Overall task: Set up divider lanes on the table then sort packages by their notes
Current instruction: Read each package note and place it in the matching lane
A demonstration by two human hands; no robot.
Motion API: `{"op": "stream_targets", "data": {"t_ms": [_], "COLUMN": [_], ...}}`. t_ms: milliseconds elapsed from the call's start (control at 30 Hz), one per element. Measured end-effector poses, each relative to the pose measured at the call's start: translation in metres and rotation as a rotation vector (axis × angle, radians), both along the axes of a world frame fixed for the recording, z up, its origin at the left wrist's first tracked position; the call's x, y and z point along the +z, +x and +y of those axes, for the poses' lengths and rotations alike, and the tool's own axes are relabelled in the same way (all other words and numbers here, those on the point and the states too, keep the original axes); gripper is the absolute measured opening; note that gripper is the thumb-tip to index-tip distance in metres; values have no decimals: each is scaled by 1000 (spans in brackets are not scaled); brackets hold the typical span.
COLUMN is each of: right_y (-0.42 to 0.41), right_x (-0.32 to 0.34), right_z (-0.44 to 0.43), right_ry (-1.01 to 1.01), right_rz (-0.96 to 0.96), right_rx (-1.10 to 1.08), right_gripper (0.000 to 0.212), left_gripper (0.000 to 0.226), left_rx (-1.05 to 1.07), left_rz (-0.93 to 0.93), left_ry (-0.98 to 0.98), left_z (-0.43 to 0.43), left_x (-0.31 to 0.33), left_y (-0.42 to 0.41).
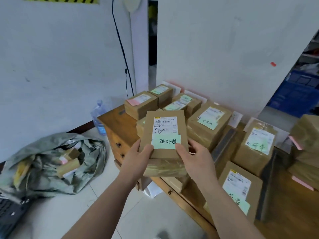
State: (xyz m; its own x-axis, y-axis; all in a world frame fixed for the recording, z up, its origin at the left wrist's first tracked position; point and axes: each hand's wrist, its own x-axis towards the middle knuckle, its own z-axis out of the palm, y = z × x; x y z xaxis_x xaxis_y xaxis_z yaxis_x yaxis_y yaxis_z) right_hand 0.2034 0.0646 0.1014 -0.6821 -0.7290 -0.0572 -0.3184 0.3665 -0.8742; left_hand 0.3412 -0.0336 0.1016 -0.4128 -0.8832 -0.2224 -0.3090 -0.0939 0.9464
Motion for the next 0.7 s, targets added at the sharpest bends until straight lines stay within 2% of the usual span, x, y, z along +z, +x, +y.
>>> {"op": "stream_targets", "data": {"t_ms": [100,333,467,700], "right_y": [-14,-49,-56,-45], "right_x": [-2,-7,-8,-15], "right_z": [-43,-147,-195,-273], "right_ry": [22,52,89,175], "right_rz": [-16,-40,-22,20], "right_rx": [27,-18,-27,-77], "right_gripper": [26,19,39,48], "left_gripper": [23,19,17,22], "left_rx": [5,-11,-17,-79], "left_rz": [1,17,-2,-129], "left_ry": [0,-13,9,-13], "left_z": [-42,-138,-187,-279], "left_x": [-2,-2,-5,-12], "left_y": [-12,-43,-52,-43]}}
